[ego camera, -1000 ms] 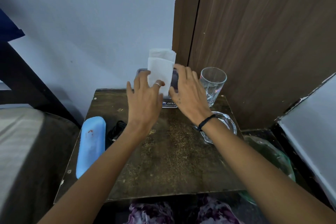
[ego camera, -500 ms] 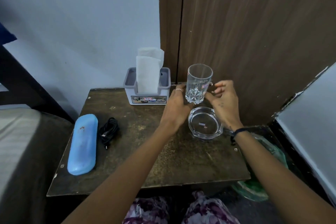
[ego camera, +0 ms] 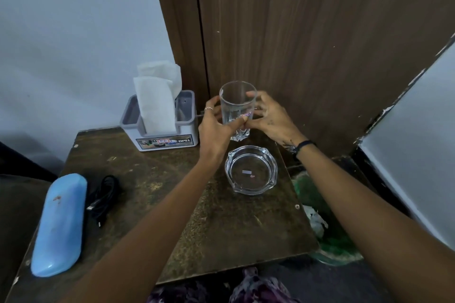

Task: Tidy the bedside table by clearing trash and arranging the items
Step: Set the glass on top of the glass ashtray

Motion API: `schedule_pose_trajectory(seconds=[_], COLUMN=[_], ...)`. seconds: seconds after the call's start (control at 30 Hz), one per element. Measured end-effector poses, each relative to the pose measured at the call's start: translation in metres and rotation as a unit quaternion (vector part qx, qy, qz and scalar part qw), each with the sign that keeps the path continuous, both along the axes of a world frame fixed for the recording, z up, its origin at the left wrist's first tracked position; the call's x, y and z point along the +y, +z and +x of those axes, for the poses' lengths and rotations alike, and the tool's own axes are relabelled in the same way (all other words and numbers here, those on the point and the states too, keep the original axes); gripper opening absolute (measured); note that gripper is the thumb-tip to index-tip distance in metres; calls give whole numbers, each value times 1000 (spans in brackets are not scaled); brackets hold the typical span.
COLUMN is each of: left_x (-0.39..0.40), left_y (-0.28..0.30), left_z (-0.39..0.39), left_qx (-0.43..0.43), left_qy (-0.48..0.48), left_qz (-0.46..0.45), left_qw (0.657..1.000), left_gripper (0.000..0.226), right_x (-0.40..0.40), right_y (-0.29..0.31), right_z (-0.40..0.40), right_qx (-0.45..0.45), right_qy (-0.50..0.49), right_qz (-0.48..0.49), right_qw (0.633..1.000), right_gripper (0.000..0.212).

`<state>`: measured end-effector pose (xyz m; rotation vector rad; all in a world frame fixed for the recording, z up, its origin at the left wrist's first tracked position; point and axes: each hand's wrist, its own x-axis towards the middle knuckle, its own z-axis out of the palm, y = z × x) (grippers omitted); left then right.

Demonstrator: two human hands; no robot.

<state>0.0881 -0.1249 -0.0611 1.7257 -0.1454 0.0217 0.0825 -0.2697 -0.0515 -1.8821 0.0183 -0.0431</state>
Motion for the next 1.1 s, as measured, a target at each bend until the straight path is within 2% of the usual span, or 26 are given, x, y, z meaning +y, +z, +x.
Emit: schedule_pose_trajectory(seconds=[0.23, 0.33, 0.67, 1.1], left_x=[9, 17, 34, 32], left_y=[41, 57, 20, 1], left_z=[-7, -24, -80, -84], left_qx=[-113, -142, -76, -52], left_qy=[-10, -25, -61, -74], left_qz=[43, 52, 91, 91], left_qw=[993, 988, 991, 992], left_gripper=[80, 79, 77, 75], right_x=[4, 6, 14, 13], right_y=[36, 53, 16, -5], right_z=[-28, -53, -114, -117], right_qx=[-111, -120, -56, -40], right_qy=[-49, -63, -48, -48], right_qz=[-19, -36, -49, -44], right_qw=[992, 990, 996, 997], right_gripper=[72, 80, 74, 77])
